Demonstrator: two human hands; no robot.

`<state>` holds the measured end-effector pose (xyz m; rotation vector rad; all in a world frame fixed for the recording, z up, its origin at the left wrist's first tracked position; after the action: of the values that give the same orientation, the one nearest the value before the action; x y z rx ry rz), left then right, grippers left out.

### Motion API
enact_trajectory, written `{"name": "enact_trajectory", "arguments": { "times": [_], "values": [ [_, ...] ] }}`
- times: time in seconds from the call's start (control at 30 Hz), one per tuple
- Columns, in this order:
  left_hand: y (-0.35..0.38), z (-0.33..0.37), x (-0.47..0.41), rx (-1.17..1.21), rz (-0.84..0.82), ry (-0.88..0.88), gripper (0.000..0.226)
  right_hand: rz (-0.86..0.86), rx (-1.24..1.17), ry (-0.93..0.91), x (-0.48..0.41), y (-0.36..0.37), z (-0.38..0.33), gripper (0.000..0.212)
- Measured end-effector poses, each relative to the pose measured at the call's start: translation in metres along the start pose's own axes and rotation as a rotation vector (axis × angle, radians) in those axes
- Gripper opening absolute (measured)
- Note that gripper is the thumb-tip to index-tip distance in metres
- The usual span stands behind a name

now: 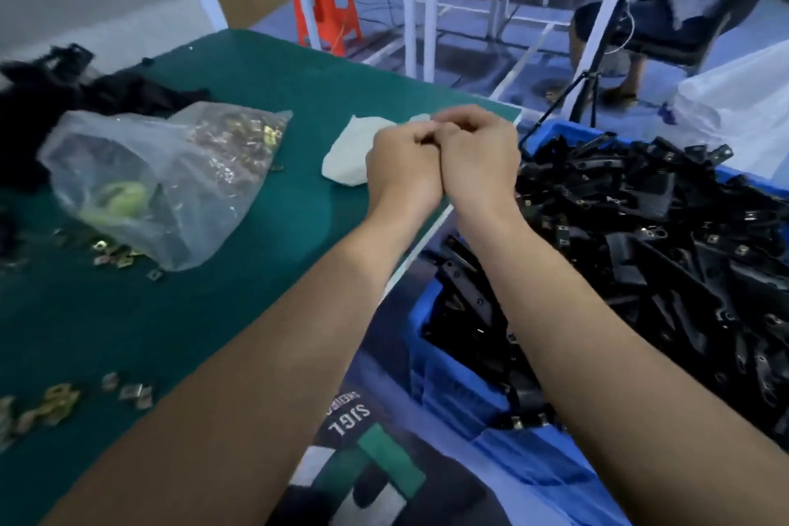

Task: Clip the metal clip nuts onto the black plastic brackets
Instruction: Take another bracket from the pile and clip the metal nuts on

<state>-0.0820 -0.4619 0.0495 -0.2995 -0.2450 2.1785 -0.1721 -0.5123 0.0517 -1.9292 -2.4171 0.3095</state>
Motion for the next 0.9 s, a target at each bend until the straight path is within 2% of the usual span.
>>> {"name": "enact_trajectory", "arguments": {
  "times": [0.2, 0.37, 0.5, 0.57, 0.67, 0.77, 0.83, 0.9],
  "values": [
    [-0.121, 0.005, 0.018, -0.031, 0.287, 0.067, 0.037, -0.182, -0.129, -0.094, 0.035, 0.105, -0.058, 0.023],
    [-0.228, -0.016, 0.058, -0.126, 0.529, 0.023, 0.033, -0.458, -0.124, -0.197, 0.089, 0.204, -0.087, 0.022],
    [-0.307, -0.043, 0.105, -0.359, 0.676, -0.067, 0.034, -0.729, -0.035, -0.35, 0.141, 0.279, -0.094, 0.021],
    [-0.34, -0.068, 0.133, -0.511, 0.704, -0.146, 0.034, -0.94, 0.08, -0.446, 0.165, 0.313, -0.087, 0.03],
    [-0.383, -0.114, 0.164, -0.668, 0.708, -0.359, 0.032, -1.159, 0.311, -0.475, 0.176, 0.361, -0.073, 0.064],
    [-0.406, -0.152, 0.183, -0.785, 0.578, -0.576, 0.063, -1.192, 0.49, -0.465, 0.17, 0.404, -0.069, 0.083],
    [-0.415, -0.168, 0.185, -0.775, 0.502, -0.634, 0.081, -1.204, 0.593, -0.452, 0.166, 0.429, -0.067, 0.089],
    [-0.425, -0.183, 0.18, -0.77, 0.468, -0.646, 0.087, -1.225, 0.691, -0.437, 0.164, 0.456, -0.065, 0.095]
  ]
}}
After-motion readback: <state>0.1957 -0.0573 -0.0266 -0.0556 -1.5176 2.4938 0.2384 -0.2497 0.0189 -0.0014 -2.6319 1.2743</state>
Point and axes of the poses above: each hand's wrist, its own x-axis away from the middle knuckle, its own y-axis out of the palm, z = x × y, the point moved 5 cm from there along -x, towards the middle knuckle, and after that the axes turned 7 degrees about -z, right-handed, at the moved point
